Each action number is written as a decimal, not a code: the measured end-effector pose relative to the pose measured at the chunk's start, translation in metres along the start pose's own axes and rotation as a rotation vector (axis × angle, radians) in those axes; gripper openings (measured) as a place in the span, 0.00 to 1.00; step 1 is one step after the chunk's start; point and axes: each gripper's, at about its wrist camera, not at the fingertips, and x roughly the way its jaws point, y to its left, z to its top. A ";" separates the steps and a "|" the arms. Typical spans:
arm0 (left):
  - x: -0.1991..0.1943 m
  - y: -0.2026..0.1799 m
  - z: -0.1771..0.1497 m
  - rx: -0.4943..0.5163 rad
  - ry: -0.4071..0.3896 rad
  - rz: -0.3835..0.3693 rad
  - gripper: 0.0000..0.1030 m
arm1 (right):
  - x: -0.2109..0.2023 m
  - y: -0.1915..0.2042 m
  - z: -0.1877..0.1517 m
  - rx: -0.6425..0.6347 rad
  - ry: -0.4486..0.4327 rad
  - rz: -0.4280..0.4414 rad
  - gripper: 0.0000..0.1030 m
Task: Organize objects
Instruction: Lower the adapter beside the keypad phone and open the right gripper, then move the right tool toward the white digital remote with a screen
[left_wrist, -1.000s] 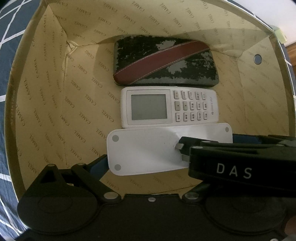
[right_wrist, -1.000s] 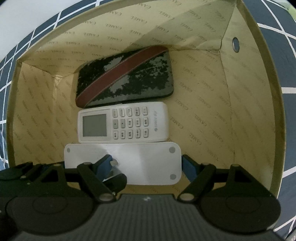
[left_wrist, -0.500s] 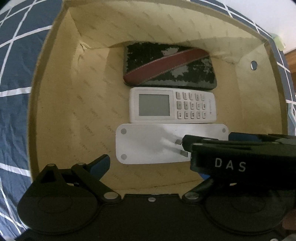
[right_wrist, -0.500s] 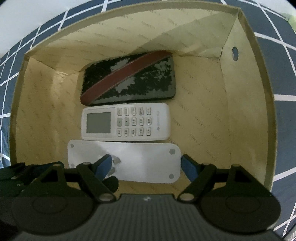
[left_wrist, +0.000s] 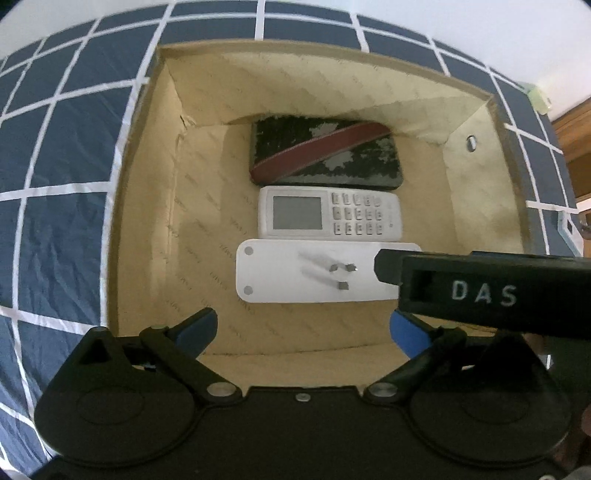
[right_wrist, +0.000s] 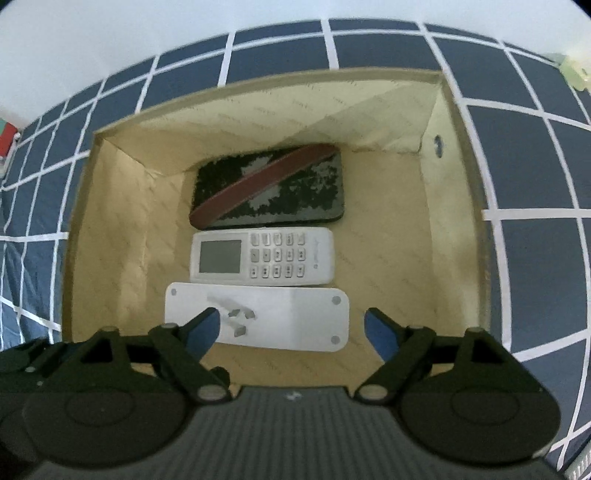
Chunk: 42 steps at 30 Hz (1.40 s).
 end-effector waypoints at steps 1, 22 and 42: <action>-0.004 -0.002 -0.003 0.000 -0.008 0.000 0.98 | -0.005 -0.001 -0.003 0.003 -0.012 0.003 0.86; -0.054 -0.106 -0.034 0.163 -0.112 0.008 1.00 | -0.109 -0.114 -0.061 0.202 -0.199 -0.016 1.00; -0.008 -0.295 -0.013 0.285 -0.096 0.018 1.00 | -0.140 -0.326 -0.066 0.379 -0.236 -0.062 1.00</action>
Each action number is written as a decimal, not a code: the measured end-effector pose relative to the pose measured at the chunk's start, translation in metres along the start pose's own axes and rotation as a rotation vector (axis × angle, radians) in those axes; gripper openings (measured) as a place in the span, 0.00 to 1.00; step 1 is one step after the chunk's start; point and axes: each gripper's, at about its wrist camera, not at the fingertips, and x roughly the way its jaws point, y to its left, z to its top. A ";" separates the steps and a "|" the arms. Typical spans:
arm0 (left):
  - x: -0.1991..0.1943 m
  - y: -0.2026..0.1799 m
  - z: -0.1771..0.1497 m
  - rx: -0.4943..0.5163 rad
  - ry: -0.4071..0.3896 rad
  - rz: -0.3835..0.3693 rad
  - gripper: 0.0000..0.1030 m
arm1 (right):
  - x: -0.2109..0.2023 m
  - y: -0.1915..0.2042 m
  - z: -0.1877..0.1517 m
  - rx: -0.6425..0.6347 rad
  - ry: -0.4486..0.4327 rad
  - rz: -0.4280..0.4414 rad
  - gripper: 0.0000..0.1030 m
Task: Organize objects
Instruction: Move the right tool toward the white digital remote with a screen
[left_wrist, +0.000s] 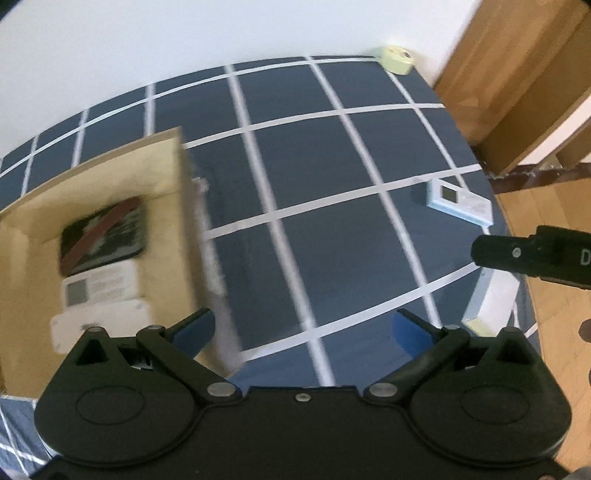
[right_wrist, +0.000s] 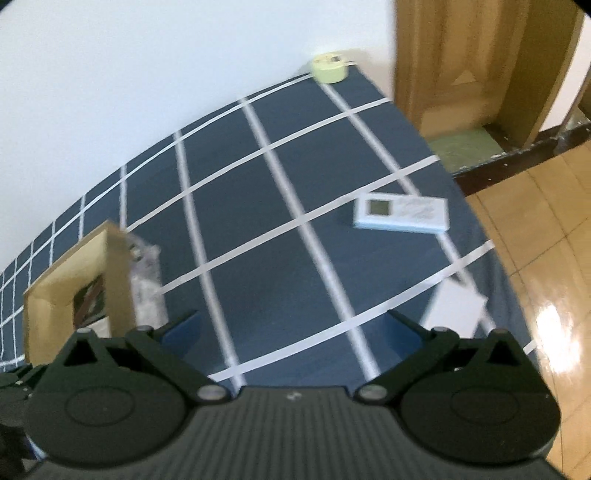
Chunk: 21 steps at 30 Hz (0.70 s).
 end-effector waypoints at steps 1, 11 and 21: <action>0.005 -0.009 0.004 0.009 0.004 0.000 1.00 | 0.001 -0.010 0.005 0.012 -0.001 -0.003 1.00; 0.050 -0.085 0.047 0.097 0.046 -0.018 1.00 | 0.020 -0.090 0.048 0.112 0.004 -0.025 1.00; 0.100 -0.129 0.092 0.172 0.095 -0.012 1.00 | 0.062 -0.132 0.087 0.167 0.041 -0.024 1.00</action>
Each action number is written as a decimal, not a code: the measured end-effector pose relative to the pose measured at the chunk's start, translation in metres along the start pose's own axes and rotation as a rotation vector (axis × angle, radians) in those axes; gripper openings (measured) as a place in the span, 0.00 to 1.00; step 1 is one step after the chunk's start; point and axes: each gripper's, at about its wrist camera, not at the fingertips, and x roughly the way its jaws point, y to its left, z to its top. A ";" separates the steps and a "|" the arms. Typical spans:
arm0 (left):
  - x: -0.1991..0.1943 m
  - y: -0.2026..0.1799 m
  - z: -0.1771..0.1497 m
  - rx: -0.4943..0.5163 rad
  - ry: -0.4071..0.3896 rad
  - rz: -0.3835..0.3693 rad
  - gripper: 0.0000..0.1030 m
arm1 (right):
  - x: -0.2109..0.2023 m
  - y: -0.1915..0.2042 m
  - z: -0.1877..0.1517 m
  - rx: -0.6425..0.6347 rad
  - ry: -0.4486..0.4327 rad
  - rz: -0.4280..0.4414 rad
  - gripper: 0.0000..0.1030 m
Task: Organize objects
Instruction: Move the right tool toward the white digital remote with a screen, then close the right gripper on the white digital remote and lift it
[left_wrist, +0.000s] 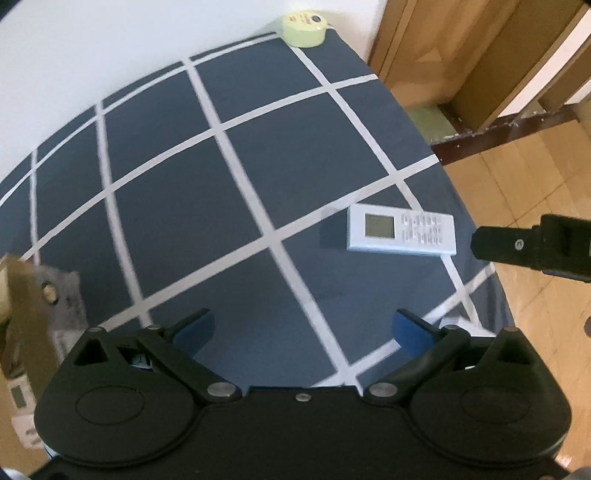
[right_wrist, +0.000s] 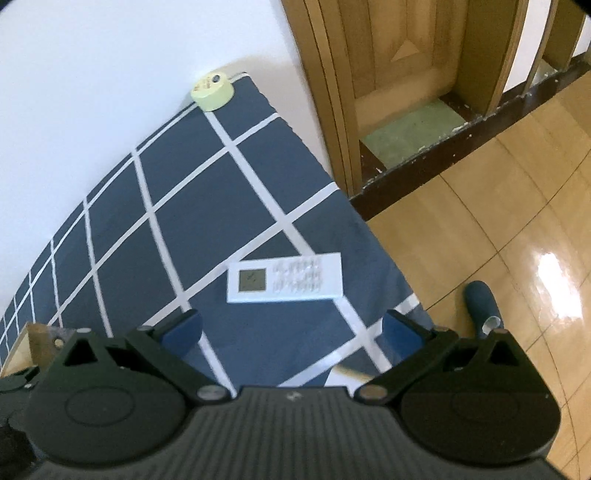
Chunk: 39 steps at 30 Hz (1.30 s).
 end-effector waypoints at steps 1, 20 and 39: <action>0.006 -0.002 0.005 0.005 0.009 -0.004 1.00 | 0.005 -0.002 0.004 0.004 0.005 -0.002 1.00; 0.100 -0.040 0.056 0.071 0.113 -0.085 1.00 | 0.098 -0.019 0.040 0.041 0.142 0.006 0.84; 0.107 -0.042 0.059 0.072 0.123 -0.188 0.76 | 0.111 -0.013 0.043 0.007 0.163 0.021 0.64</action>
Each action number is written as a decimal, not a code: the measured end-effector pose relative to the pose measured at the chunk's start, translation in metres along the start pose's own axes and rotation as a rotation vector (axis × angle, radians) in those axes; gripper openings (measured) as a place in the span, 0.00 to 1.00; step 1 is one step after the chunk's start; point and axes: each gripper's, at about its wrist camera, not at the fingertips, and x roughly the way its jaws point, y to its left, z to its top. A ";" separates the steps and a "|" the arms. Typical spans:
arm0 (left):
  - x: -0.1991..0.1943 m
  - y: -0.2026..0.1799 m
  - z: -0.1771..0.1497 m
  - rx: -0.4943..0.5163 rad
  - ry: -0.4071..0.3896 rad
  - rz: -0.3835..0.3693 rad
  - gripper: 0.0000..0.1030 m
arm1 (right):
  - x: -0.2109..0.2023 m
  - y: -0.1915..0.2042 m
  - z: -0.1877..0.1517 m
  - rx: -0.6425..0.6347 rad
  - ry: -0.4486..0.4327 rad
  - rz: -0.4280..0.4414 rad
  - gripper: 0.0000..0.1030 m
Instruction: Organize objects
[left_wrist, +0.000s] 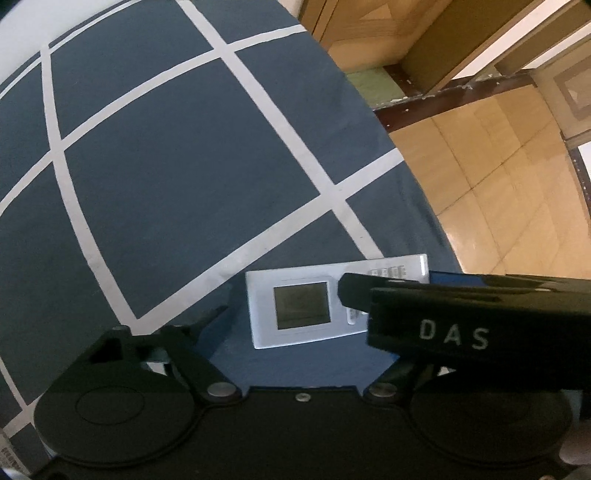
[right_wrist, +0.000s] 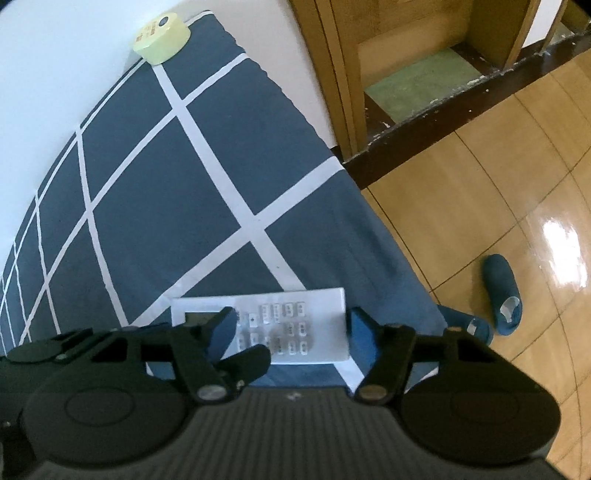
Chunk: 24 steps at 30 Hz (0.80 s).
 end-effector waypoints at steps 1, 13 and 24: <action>0.000 0.000 0.000 -0.001 0.000 -0.005 0.75 | 0.000 0.000 0.001 -0.005 0.000 0.001 0.64; -0.007 -0.002 -0.007 -0.019 -0.014 -0.005 0.69 | -0.002 0.004 -0.002 -0.041 0.009 0.010 0.63; -0.048 0.001 -0.031 -0.050 -0.073 0.038 0.69 | -0.038 0.030 -0.026 -0.105 -0.029 0.057 0.63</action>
